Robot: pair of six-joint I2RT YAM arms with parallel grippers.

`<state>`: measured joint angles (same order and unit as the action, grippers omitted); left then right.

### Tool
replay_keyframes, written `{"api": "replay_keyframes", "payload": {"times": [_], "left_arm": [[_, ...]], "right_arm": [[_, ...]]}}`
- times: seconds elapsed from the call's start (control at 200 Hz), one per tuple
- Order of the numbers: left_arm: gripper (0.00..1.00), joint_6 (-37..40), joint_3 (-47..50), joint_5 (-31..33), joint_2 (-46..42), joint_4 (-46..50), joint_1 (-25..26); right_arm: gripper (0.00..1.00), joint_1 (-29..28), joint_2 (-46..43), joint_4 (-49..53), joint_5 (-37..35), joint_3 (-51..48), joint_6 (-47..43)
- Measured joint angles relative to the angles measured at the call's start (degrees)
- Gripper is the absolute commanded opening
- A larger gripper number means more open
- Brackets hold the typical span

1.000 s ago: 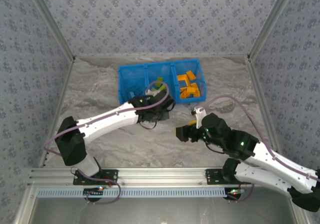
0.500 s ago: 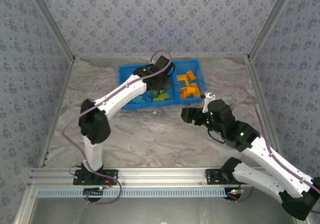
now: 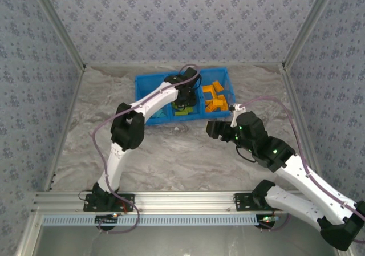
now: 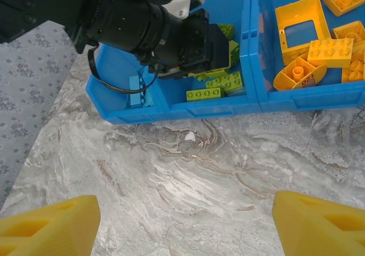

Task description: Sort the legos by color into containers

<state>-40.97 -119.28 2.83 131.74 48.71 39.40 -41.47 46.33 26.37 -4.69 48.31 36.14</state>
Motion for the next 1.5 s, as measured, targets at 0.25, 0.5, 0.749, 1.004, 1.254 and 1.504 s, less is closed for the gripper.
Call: {"api": "replay_keyframes", "payload": {"times": [0.25, 0.5, 0.749, 1.004, 1.254, 1.504], "left_arm": [[0.19, 0.0, -3.3, -1.1, 3.2, 1.3, -0.4], [0.35, 0.0, -3.6, -1.1, 3.6, 2.8, -0.8], [0.44, 0.9, -5.0, -1.1, 3.7, 3.9, -0.8], [0.48, 1.4, -5.9, -0.6, 3.7, 4.7, -0.8], [0.45, 1.6, -6.7, 2.2, 3.0, 5.8, -0.4], [0.42, 1.3, 9.6, 9.1, -19.4, 2.1, 2.7]], "right_arm": [[0.81, 0.0, 0.1, -0.1, 0.0, 0.0, 0.5], [0.81, 0.0, 0.8, -0.5, 0.2, 0.0, 0.5], [0.80, 0.0, 1.0, -0.5, 0.7, 0.0, 0.5], [0.80, 0.0, 1.0, -0.5, 1.0, 0.0, 0.5], [0.79, 0.0, 1.3, -0.5, 1.0, 0.0, 0.5], [0.78, 0.0, 1.4, -0.3, 0.6, 0.6, 0.5]]}}
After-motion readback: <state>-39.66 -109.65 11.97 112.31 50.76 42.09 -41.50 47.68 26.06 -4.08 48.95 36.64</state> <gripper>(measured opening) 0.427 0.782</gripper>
